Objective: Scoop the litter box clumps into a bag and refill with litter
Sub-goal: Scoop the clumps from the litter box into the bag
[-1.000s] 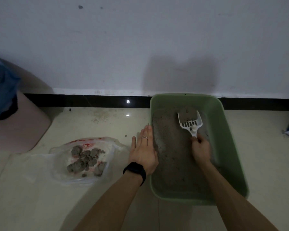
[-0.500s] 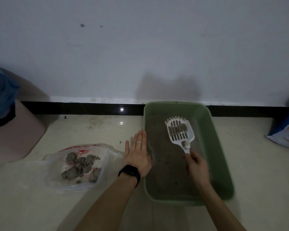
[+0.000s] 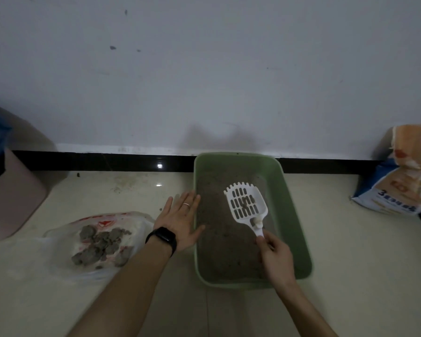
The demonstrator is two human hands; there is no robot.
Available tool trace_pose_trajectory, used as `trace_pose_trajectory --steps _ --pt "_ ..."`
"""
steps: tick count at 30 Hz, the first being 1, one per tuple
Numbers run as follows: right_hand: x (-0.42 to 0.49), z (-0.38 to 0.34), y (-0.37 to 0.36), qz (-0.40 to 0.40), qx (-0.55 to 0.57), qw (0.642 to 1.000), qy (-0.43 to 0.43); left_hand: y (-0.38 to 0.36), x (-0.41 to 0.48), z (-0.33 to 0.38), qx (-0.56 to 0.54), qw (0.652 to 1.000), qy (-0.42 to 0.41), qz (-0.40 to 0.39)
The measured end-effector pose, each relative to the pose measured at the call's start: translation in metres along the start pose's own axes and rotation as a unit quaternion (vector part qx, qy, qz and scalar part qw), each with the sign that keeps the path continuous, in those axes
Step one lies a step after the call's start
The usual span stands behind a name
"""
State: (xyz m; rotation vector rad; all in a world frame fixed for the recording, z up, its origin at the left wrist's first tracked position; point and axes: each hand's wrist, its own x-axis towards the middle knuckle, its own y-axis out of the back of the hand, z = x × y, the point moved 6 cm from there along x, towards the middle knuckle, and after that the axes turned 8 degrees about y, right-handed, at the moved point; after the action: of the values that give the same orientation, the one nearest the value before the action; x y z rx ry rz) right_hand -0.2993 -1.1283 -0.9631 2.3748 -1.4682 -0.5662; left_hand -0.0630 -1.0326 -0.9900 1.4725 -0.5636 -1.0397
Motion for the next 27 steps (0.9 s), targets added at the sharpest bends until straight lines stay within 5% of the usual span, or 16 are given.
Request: trace_pose_trajectory --steps 8,17,27 --pt "-0.008 -0.035 -0.001 -0.021 -0.015 0.999 0.025 0.023 -0.01 -0.03 0.04 0.999 -0.012 -0.022" --pt "-0.024 -0.098 -0.078 -0.181 -0.049 0.978 0.095 0.015 -0.06 -0.184 0.07 0.99 0.103 -0.066" --pt "-0.052 -0.123 -0.202 -0.274 -0.325 0.854 0.299 -0.021 -0.118 -0.256 0.016 0.982 0.164 -0.095"
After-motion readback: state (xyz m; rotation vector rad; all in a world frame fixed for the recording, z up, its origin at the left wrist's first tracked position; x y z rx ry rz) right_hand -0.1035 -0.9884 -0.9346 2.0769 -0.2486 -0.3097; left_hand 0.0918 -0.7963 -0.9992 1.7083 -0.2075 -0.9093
